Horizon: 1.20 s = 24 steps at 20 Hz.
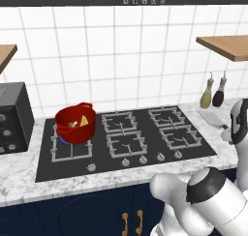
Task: Put the mushroom and lemon wedge in the pot. Retrieve the spatula and lightly stir the vegetables in the pot.
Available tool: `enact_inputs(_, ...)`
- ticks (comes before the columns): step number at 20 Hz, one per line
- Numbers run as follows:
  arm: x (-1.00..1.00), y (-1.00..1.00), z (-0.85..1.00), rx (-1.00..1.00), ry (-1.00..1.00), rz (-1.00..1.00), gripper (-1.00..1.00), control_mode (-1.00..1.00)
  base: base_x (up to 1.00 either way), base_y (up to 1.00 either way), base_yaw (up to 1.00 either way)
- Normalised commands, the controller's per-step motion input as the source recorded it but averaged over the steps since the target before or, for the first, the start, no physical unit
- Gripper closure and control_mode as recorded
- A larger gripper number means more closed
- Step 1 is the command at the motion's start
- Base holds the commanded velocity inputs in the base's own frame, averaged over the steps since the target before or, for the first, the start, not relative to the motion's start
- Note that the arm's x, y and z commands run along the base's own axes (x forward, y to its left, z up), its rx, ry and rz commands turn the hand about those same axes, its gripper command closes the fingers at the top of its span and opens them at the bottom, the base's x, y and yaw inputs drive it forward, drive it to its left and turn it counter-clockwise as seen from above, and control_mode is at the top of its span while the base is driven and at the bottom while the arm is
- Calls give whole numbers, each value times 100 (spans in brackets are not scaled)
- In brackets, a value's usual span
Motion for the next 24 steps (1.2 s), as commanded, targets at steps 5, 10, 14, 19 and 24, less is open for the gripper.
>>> enact_inputs(5,0,100,64,28,12,11,100,-100,0,0,0)
enact_inputs(10,0,93,46,46,16,2,100,-100,0,0,0)
enact_inputs(14,0,79,42,53,17,0,100,-100,0,0,0)
enact_inputs(19,0,78,43,48,19,-3,100,-100,0,0,0)
enact_inputs(24,0,99,32,29,15,-19,100,-100,0,0,0)
